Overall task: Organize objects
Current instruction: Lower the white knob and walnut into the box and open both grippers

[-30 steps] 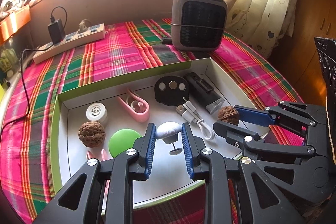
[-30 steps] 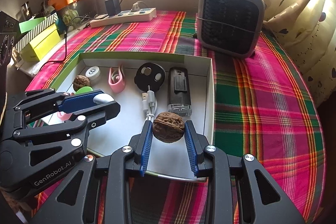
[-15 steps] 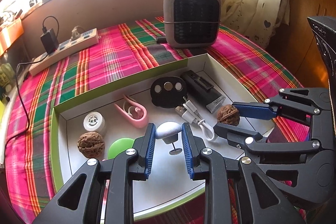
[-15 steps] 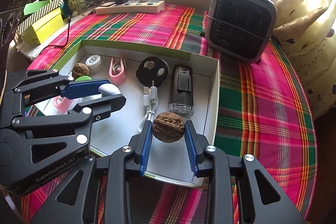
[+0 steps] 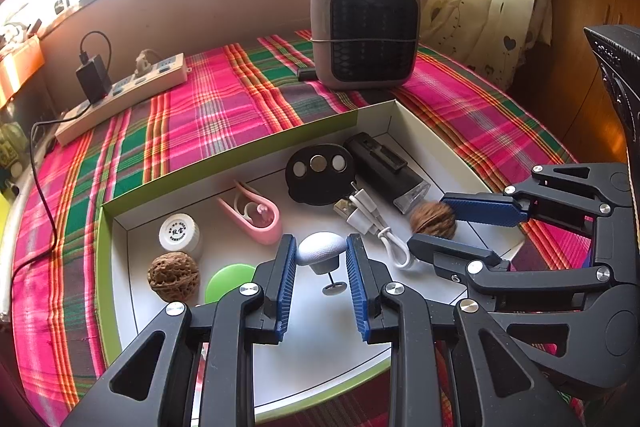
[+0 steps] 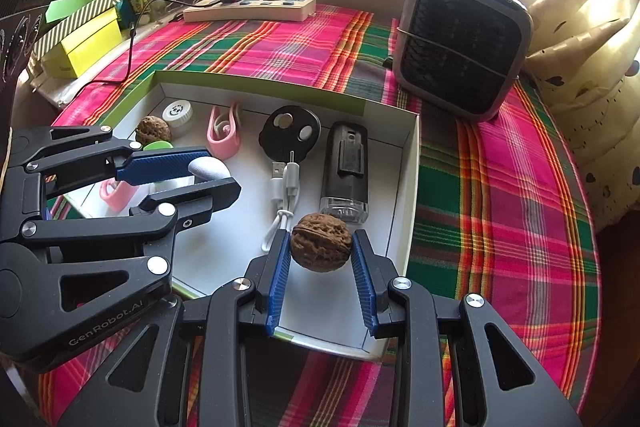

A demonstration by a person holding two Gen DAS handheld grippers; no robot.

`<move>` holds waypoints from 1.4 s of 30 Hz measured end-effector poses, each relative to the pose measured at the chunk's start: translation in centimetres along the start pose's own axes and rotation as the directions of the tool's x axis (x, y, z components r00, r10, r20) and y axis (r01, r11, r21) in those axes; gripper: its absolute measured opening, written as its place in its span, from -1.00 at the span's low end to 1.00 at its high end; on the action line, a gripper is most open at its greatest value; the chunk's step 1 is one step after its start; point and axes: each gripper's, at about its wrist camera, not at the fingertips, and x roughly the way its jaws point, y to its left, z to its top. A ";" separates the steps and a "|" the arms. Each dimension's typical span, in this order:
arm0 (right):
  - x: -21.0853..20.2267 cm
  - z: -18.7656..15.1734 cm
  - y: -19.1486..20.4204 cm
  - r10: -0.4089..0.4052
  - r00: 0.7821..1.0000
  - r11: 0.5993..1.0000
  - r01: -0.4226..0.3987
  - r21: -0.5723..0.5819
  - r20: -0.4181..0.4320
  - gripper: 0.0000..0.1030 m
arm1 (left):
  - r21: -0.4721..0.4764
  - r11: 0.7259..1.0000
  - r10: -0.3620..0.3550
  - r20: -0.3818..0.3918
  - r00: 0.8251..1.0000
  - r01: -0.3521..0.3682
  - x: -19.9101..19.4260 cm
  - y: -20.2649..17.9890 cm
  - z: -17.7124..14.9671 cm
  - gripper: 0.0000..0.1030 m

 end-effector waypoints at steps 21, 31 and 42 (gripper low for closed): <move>-0.3 -0.2 0.1 -0.007 1.000 1.000 0.006 0.013 0.003 -0.37 | -0.008 1.000 0.005 0.005 1.000 -0.005 -0.3 -0.1 -0.3 -0.51; -1.4 -0.7 0.4 -0.004 1.000 0.999 0.003 0.045 0.029 -0.37 | -0.031 0.999 0.024 0.038 0.999 -0.023 -2.3 0.0 -1.1 -0.49; -3.5 -1.4 1.1 0.012 0.996 0.996 -0.020 0.087 0.091 -0.37 | -0.100 0.993 0.065 0.087 0.994 -0.056 -5.3 0.4 -2.3 -0.48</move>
